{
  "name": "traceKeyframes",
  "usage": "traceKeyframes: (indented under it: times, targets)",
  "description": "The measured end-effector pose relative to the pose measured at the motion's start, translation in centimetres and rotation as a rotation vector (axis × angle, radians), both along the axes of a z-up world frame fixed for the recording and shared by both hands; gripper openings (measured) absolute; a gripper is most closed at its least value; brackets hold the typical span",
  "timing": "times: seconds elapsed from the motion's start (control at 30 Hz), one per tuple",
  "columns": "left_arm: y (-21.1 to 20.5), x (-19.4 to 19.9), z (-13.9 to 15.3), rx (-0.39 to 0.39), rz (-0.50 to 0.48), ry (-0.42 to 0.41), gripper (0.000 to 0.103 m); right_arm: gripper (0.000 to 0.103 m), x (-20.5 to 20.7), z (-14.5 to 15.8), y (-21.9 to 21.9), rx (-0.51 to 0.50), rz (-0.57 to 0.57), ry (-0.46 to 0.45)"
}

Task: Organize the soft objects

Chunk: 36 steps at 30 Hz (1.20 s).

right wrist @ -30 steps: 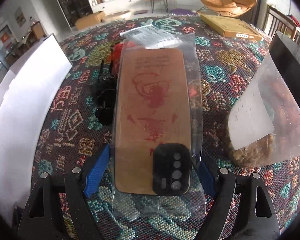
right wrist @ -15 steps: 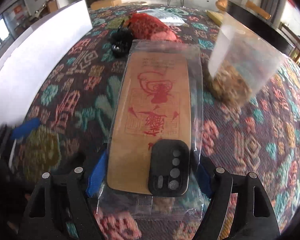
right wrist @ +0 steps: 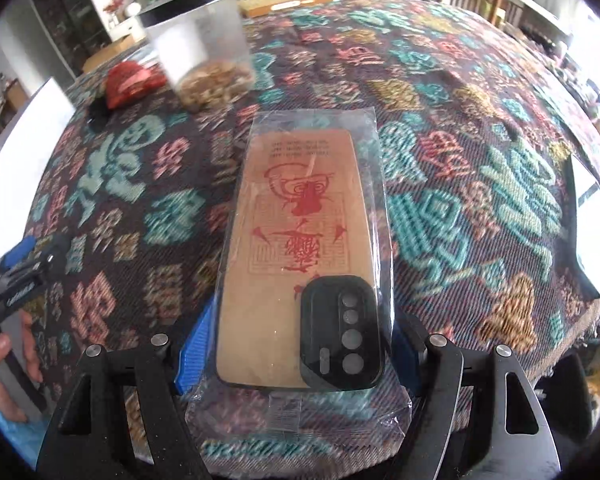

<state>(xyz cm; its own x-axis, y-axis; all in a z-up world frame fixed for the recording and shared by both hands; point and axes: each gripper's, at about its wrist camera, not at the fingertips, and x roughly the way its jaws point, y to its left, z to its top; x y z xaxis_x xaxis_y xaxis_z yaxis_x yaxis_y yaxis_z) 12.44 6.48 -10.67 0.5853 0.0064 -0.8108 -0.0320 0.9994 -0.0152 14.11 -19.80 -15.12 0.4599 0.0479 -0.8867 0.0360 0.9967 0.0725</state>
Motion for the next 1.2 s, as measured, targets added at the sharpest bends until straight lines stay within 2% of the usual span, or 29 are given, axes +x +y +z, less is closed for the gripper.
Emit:
traceKeyframes:
  times: [0.13, 0.2, 0.27, 0.3, 0.47, 1.2]
  targets:
    - [0.0, 0.0, 0.0, 0.0, 0.0, 0.0, 0.103, 0.078, 5.3, -0.2, -2.0, 0.039, -0.048, -0.091]
    - [0.0, 0.0, 0.0, 0.0, 0.0, 0.0, 0.103, 0.081, 8.2, -0.4, -2.0, 0.006, -0.047, -0.147]
    - [0.0, 0.0, 0.0, 0.0, 0.0, 0.0, 0.103, 0.088, 10.2, -0.8, -1.4, -0.082, -0.034, -0.17]
    - [0.0, 0.0, 0.0, 0.0, 0.0, 0.0, 0.103, 0.089, 10.5, -0.9, -1.1, -0.109, -0.027, -0.187]
    - [0.1, 0.0, 0.0, 0.0, 0.0, 0.0, 0.103, 0.091, 10.4, -0.9, -1.6, -0.08, -0.035, -0.207]
    - [0.0, 0.0, 0.0, 0.0, -0.001, 0.0, 0.103, 0.091, 10.7, -1.0, -1.7, -0.089, -0.036, -0.205]
